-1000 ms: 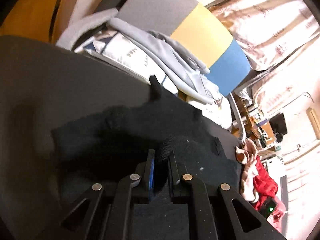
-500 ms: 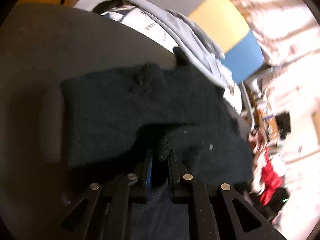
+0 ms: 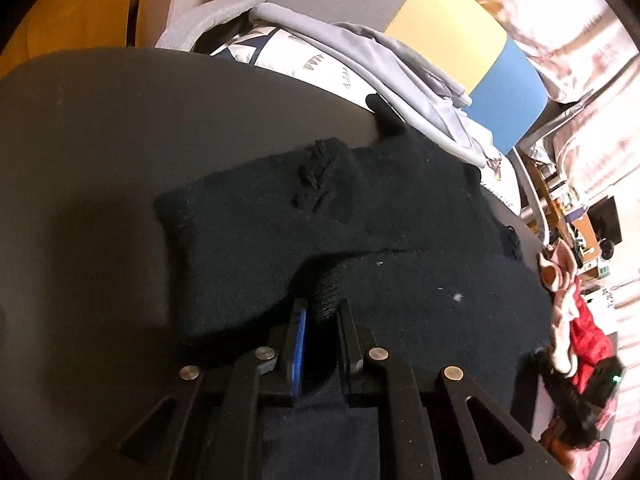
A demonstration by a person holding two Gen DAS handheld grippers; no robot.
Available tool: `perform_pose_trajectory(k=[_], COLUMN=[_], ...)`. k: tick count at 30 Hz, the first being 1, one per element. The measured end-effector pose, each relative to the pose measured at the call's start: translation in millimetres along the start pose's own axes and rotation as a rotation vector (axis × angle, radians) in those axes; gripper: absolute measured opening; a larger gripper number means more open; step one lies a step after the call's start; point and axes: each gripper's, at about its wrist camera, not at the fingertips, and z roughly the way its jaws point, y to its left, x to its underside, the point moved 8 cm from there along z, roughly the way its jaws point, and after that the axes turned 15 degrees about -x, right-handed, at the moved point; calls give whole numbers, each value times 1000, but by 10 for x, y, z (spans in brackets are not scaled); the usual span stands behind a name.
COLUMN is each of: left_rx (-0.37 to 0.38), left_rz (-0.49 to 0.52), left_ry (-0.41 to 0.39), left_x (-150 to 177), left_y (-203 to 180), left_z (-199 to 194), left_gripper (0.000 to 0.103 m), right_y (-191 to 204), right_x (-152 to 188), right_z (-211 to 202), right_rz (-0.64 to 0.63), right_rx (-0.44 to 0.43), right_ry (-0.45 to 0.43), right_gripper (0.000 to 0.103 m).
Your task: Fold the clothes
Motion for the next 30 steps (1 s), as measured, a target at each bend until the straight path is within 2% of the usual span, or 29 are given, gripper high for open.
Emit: perform_pose_trajectory(k=[1,4,5,8,11,13,16,18,20,21,23,25,29,30], left_rx=[6,-34,-41,17,11,5,117,89,117,122,148,159,153,154], left_rz=[-12,-17,19,239,504,578,645,668,655,630,591,605,672,669], left_ry=[-5,-152,-194,-237,-299,-328,-207,-184,-144,-129,-134,-160,-253,-249], left_x=[-13,-102,-110,-2,298,444,688,728,739,725,682,754,918,918], left_y=[28,-42,-195,-1073,-2014,-2424,-2966,-3245,-3372,-3408,-3391,-3415,-3357,-3356], left_z=[-60,-407,-518,-695,-691,-615,-330,-72,109,198,241,252,198,199], left_gripper=[14,17,17,28,30,30,30,30,30,32,33,33,33,33], right_y=[-28,-110,-137,-218,-340,-398,-390,-359,-323,-311,-312,-272,-161,-169], right_x=[-47,-190,-238,-384,-517,-587,-616,-602,-601,-585,-589,-675,-943,-948], right_z=[-18,-75,-95,-157,90,288,516,616,675,683,745,774,778,815], right_rz=[12,50,62,100,180,235,288,294,300,302,276,238,163,164], right_rx=[-23,-93,-116,-186,-218,-249,-310,-333,-355,-360,-326,-324,-311,-307], right_ry=[6,23,29,47,94,132,184,212,216,218,244,232,133,133], right_gripper=[25,30,31,34,34,35,35,35,34,22,6,6,5,4])
